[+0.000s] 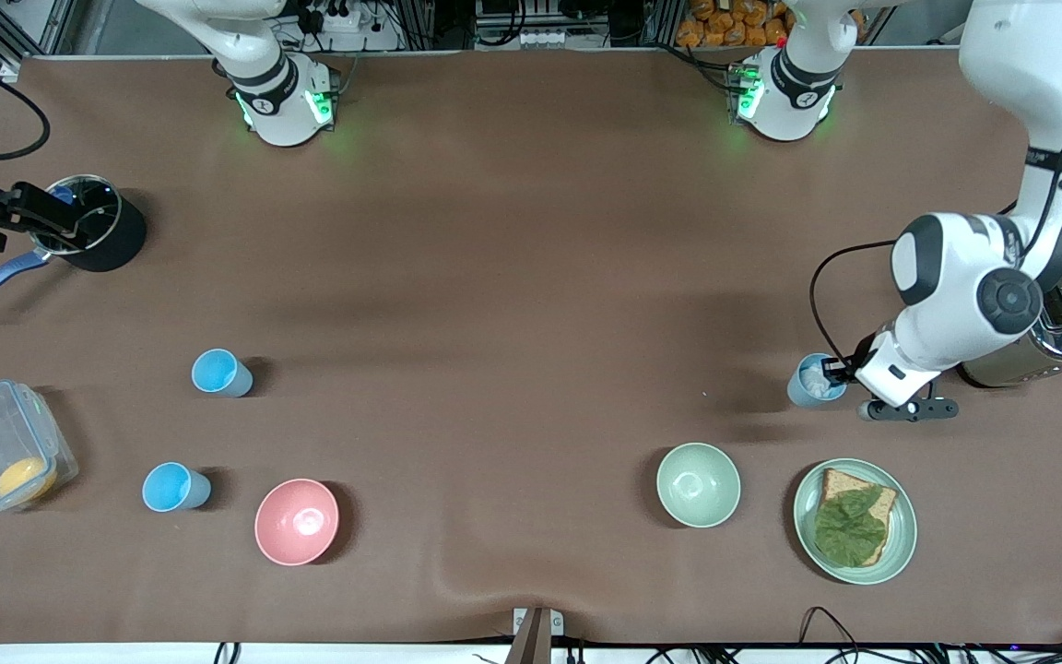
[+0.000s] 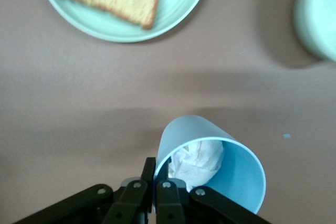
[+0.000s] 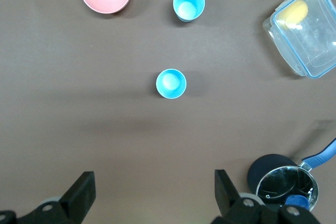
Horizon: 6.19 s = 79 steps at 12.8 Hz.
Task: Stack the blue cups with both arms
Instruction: 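Grasp the blue cup holding tissue with the left gripper and lift, then carry the cup with the left gripper while the right gripper reaches another cup, then lift the blue cup with the right gripper while the left gripper keeps carrying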
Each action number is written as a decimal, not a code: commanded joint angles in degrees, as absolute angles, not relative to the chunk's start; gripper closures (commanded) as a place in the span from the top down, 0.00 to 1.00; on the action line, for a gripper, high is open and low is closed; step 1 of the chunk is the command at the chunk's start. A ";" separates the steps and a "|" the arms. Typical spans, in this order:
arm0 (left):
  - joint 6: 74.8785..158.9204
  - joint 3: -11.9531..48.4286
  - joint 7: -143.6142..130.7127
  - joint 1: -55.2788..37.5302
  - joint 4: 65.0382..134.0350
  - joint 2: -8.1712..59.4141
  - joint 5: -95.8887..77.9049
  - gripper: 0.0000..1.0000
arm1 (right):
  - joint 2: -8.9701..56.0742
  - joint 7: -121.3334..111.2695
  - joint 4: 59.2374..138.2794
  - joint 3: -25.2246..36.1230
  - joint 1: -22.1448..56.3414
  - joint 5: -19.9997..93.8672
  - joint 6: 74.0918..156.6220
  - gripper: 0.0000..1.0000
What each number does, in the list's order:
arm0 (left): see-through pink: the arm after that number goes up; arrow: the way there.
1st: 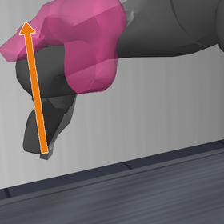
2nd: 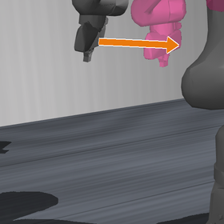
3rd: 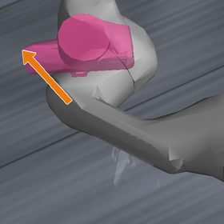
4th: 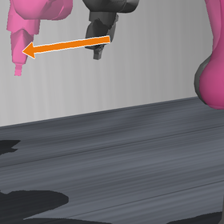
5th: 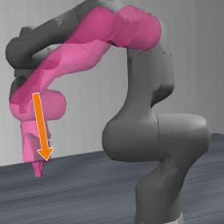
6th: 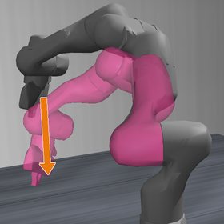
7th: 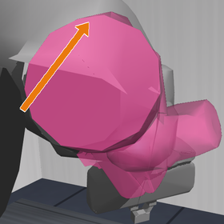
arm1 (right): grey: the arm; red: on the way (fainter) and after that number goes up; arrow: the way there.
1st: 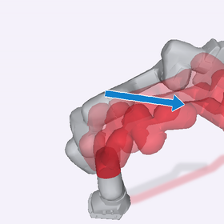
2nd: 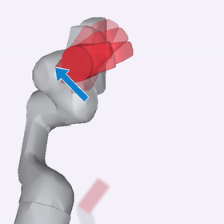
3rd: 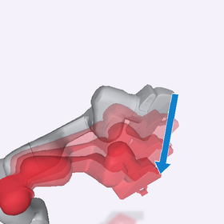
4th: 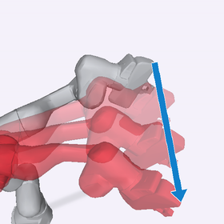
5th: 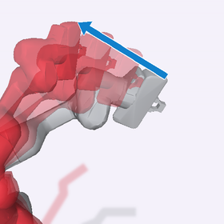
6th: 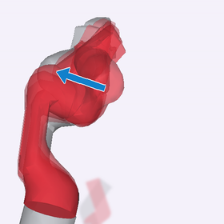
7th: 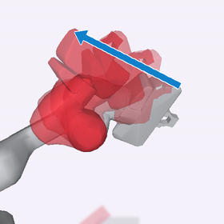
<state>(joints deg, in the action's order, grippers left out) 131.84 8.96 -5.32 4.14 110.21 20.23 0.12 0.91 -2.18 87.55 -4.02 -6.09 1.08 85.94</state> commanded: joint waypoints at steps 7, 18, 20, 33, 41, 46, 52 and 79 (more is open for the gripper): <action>124.10 22.22 -23.26 4.04 106.61 16.70 -5.98 0.00 | 0.53 -2.02 87.19 -3.96 -5.98 1.41 85.17 1.00; 124.45 24.79 -34.89 -1.85 106.70 17.93 -5.19 0.00 | 5.27 -3.95 86.57 -3.78 -5.71 -1.32 83.67 1.00; 124.54 24.79 -35.07 -2.11 106.70 18.19 -5.19 0.00 | 8.86 -4.04 87.18 -3.69 -7.11 -0.88 83.32 1.00; 124.54 24.61 -36.39 -2.37 106.26 18.63 -4.66 0.00 | 24.69 -0.37 108.44 -3.43 -8.54 -1.58 126.61 1.00; 124.63 24.61 -36.91 -3.08 106.35 18.63 -4.66 0.00 | 28.21 1.14 109.95 -3.43 -8.26 -4.13 128.41 1.00; 125.50 24.70 -39.81 -5.01 106.26 19.34 -3.79 0.00 | 28.13 0.26 110.74 -3.51 -8.17 -4.13 127.97 0.00; 128.23 24.79 -44.64 -7.29 106.26 20.82 -3.60 0.00 | 25.24 -1.31 110.22 -3.43 -8.00 -4.13 126.48 0.00; 142.55 24.35 -65.04 -18.89 106.17 30.93 5.54 0.00 | 20.66 -4.83 84.11 -4.13 -7.39 14.24 74.00 0.00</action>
<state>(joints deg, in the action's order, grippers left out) 140.88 24.63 -62.54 -18.05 106.70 29.85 3.78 21.08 -5.08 84.39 -4.60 -8.19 12.56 74.69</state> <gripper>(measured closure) 0.965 0.960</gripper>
